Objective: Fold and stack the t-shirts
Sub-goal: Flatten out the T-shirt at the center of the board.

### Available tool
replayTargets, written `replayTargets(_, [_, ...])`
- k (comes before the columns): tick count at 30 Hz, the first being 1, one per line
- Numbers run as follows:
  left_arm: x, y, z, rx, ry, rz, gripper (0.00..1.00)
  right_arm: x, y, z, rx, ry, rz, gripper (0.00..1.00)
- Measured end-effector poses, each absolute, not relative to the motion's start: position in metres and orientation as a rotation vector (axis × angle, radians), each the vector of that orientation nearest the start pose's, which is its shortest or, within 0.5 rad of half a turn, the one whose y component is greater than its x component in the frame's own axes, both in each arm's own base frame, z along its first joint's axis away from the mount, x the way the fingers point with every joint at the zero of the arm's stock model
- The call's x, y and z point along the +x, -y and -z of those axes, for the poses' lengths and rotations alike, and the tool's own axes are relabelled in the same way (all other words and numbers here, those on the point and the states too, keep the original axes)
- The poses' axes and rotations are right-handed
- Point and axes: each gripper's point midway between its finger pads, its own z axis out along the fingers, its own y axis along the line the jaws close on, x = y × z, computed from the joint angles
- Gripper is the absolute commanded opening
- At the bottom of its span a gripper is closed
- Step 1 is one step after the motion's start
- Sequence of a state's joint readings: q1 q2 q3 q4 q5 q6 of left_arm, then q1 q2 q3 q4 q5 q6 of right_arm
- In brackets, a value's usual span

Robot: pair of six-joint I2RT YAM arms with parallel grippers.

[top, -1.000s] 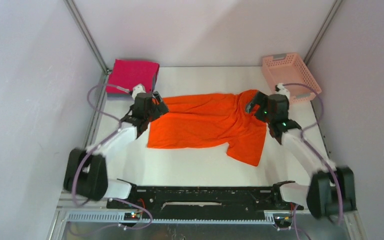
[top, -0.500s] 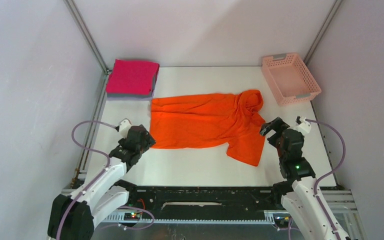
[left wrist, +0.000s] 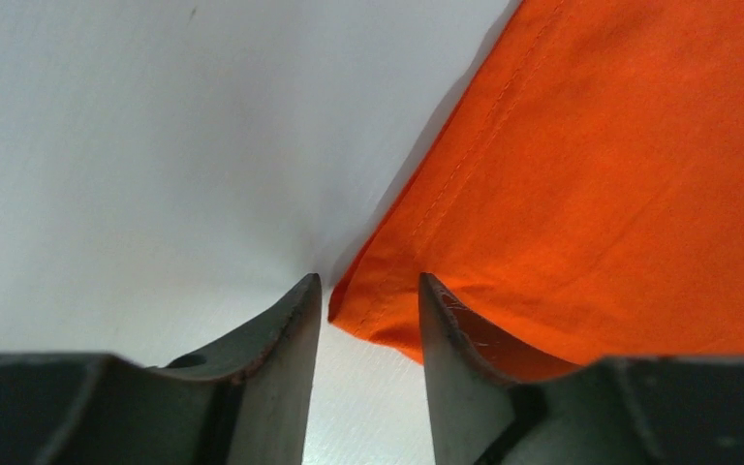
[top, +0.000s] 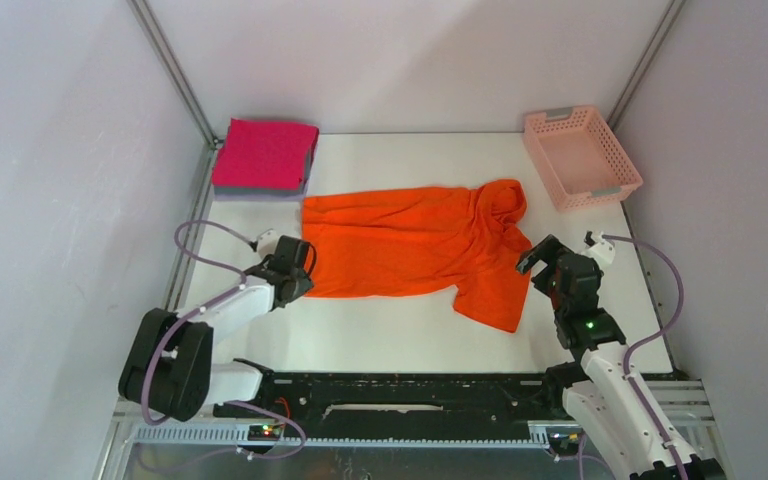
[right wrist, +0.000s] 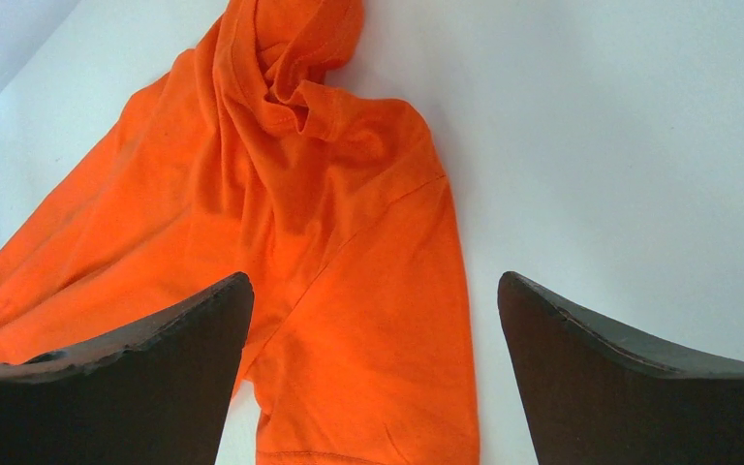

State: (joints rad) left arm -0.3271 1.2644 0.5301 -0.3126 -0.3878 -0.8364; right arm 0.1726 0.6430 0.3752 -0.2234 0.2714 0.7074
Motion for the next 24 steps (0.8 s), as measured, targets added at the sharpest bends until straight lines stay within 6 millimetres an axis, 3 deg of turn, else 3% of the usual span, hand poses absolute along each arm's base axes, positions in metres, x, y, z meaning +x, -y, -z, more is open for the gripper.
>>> replayTargets(5, [0.267, 0.053, -0.015, -0.746, -2.392, -0.029, 0.27, 0.266, -0.024, -0.116, 0.708, -1.939, -0.254, 1.00])
replayTargets(8, [0.269, 0.056, -0.015, -0.740, -2.395, -0.009, 0.01, 0.267, -0.022, -0.115, 0.712, -1.938, -0.247, 1.00])
replayTargets(18, [0.277, 0.064, -0.019, -0.701, -2.393, 0.039, 0.00, 0.262, -0.019, -0.105, 0.726, -1.985, -0.205, 0.94])
replayTargets(24, [0.292, 0.074, -0.045, -0.676, -2.301, 0.152, 0.00, 0.244, -0.030, -0.077, 0.726, -2.193, -0.155, 0.76])
